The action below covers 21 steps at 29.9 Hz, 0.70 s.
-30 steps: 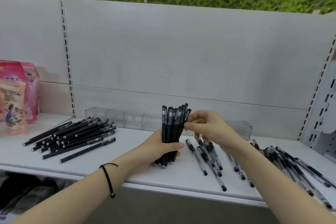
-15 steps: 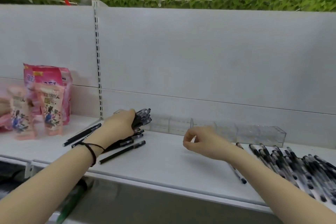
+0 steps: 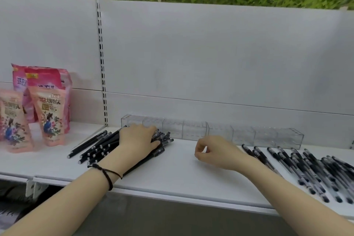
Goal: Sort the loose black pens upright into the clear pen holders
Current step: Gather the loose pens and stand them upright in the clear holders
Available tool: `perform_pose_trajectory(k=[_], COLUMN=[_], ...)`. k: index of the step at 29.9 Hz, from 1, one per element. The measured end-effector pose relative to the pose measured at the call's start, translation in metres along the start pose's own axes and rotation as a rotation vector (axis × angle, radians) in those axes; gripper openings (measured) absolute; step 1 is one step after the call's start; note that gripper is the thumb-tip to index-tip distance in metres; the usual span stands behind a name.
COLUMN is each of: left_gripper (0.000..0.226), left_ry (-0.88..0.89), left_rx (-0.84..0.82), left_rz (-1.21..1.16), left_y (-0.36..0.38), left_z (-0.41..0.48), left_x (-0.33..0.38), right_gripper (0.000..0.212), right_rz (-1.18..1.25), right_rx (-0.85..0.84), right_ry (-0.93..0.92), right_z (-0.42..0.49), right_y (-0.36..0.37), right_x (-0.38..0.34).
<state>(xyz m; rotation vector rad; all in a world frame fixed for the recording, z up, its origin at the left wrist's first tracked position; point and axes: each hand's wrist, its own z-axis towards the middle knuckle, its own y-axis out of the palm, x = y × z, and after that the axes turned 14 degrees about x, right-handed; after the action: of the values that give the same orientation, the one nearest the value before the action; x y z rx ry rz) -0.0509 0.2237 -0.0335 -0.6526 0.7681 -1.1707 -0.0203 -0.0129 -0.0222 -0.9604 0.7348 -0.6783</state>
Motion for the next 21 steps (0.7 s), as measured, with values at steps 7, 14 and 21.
perform_pose_trajectory(k=[7, 14, 21], left_gripper=[0.041, 0.033, 0.033], left_ry=[0.082, 0.291, 0.424], left_rx=[0.142, 0.394, 0.369], left_rz=[0.096, -0.108, -0.148], left_y=[-0.004, -0.016, -0.035], left_z=[-0.014, -0.013, -0.009], left_x=[0.009, 0.057, 0.154], right_gripper=[0.027, 0.031, 0.032], right_rz=[-0.091, -0.173, -0.266], right_rx=[0.017, 0.091, 0.183], right_ry=[-0.003, -0.021, -0.037], right_z=[-0.005, -0.02, -0.06], right_y=[0.008, -0.009, -0.063], right_x=[0.002, 0.026, 0.106])
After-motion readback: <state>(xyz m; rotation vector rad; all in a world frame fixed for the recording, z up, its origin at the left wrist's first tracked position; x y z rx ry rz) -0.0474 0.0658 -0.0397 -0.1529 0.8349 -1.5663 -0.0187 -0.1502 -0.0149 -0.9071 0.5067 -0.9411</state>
